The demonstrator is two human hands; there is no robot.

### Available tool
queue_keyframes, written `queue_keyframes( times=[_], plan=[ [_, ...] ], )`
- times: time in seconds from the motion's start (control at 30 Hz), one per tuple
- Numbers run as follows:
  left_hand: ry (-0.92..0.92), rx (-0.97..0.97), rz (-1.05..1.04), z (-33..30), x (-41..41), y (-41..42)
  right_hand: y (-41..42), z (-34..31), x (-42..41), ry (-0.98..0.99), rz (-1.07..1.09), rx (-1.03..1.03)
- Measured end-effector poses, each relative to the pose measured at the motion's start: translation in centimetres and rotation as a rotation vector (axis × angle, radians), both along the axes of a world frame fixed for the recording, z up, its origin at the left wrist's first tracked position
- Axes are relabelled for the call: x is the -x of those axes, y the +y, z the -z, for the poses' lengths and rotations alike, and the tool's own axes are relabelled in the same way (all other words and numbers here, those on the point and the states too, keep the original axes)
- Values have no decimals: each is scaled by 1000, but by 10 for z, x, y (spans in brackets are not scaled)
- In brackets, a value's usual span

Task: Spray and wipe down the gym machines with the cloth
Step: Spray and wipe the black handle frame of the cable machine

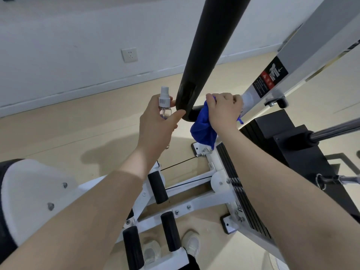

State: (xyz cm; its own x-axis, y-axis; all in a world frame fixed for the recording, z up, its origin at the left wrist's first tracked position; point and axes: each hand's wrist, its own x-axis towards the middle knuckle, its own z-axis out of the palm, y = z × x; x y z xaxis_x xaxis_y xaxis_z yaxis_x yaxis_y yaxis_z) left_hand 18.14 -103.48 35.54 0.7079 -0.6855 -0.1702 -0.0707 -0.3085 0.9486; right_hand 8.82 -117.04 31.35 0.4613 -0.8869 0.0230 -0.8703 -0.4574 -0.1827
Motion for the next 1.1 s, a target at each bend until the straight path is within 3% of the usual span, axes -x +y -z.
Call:
queue_keyframes(
  times=[0.1,0.27,0.33,0.47,0.6,0.67,0.77,0.83,0.9,0.97,1.1],
  plan=[
    [21,6,-10,-2,2,1,18,-3,-17,-9,-77,-67],
    [156,51,68,-5,-3,10,50,-26,-33,-952,337,-696],
    [202,71,80,-5,0,14,51,-31,-26,-1073,256,-802],
    [213,58,80,-8,7,17,45,-16,-8,-658,-26,-570],
    [139,8,86,-16,9,24,48,-20,-16,-551,82,-492],
    [138,-14,19,-20,10,29,56,-31,-24,-618,219,-519],
    [169,-6,-100,-26,8,39,77,-52,-25,-938,354,-629],
    [188,24,-146,-28,4,47,90,-66,-18,-1084,371,-572],
    [209,40,-173,-30,1,56,99,-75,-11,-1093,224,-479],
    [213,41,-191,-33,-2,62,104,-75,-6,-930,-10,-333],
    [230,76,-189,-39,-14,63,99,-61,-5,-324,-664,422]
  ],
)
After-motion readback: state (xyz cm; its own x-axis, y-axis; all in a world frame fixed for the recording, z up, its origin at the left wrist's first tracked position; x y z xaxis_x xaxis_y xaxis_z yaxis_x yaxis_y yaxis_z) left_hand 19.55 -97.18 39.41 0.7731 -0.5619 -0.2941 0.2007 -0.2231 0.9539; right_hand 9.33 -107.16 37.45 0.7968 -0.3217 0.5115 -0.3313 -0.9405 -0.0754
